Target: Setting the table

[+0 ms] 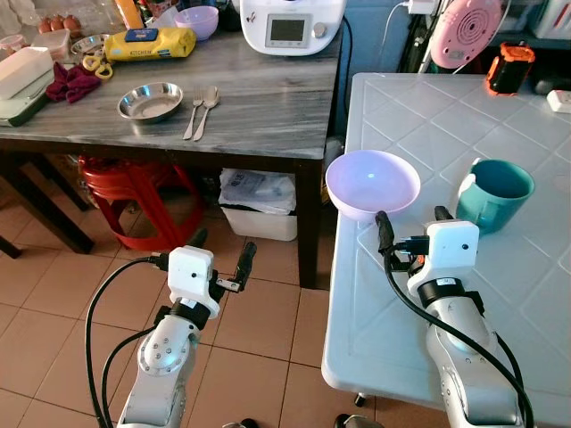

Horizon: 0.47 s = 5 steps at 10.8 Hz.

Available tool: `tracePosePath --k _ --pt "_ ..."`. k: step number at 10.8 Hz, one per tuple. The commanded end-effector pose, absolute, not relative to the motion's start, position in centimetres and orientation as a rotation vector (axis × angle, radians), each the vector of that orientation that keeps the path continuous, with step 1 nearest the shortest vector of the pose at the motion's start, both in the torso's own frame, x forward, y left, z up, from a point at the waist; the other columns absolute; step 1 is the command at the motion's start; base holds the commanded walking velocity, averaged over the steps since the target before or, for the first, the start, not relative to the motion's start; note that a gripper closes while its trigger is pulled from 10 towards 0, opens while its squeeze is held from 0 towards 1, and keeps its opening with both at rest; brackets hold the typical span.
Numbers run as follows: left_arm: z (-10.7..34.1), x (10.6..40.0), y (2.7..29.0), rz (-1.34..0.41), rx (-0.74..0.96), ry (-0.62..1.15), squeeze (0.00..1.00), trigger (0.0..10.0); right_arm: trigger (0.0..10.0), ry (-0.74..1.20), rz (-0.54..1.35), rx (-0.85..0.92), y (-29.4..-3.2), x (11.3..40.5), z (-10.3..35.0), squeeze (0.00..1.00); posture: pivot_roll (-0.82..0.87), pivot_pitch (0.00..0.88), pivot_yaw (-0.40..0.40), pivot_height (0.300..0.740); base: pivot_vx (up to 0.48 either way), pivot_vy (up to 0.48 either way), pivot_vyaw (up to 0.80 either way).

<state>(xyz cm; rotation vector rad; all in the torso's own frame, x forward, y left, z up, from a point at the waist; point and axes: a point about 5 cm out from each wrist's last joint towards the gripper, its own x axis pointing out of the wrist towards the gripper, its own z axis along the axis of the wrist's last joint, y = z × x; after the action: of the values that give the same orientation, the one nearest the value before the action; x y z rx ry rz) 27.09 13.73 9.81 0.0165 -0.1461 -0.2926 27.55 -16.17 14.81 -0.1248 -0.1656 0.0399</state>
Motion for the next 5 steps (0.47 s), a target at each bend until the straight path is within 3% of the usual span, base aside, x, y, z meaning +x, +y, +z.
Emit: tracePosePath --k 1,5 --pt "10.3 27.2 14.4 -0.284 0.026 -0.170 0.00 10.0 10.0 -0.188 0.068 -0.139 -15.6 27.5 15.2 0.00 -0.14 0.146 0.064 0.740 0.000 0.000 0.00" --pt "10.9 27.3 14.5 -0.279 0.007 -0.194 0.00 10.0 10.0 -0.285 0.157 -0.214 -14.0 27.2 17.1 0.00 -0.14 0.140 0.064 0.740 0.000 0.000 0.00"
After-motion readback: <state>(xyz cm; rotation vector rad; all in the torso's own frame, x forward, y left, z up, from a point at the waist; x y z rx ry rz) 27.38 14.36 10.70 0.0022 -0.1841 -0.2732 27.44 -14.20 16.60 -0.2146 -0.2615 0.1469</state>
